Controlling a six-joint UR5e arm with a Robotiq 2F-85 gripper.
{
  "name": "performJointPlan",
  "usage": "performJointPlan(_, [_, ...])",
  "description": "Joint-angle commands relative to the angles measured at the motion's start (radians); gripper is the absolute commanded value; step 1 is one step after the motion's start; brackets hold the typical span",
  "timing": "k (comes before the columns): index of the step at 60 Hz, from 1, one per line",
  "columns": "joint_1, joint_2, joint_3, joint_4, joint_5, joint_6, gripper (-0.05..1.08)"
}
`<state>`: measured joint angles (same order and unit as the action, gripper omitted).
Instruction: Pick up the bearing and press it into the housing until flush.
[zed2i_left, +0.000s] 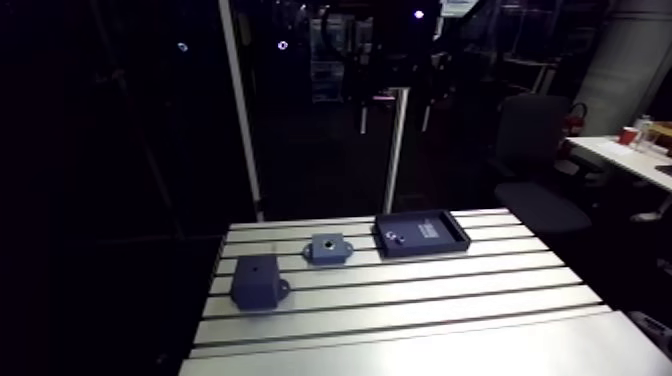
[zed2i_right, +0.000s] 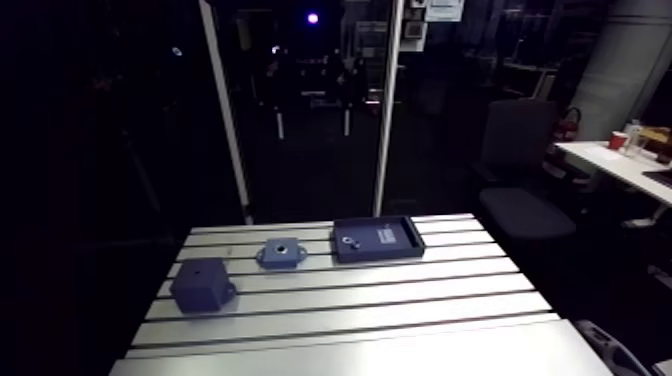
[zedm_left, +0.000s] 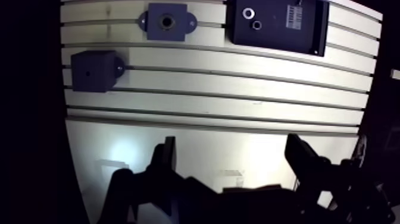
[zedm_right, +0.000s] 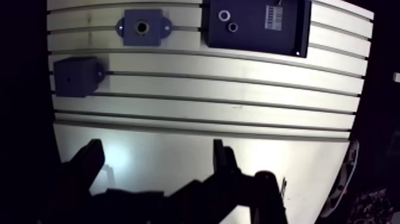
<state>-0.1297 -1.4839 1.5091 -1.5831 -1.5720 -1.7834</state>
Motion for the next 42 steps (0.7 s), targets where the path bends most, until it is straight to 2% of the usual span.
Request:
performJointPlan(1, [-0.001, -0.02, -0.011, -0.005, 0.002, -0.003, 0.01])
performJointPlan(42, [0.001, -0.029, 0.007, 0.002, 0.002, -0.004, 0.01])
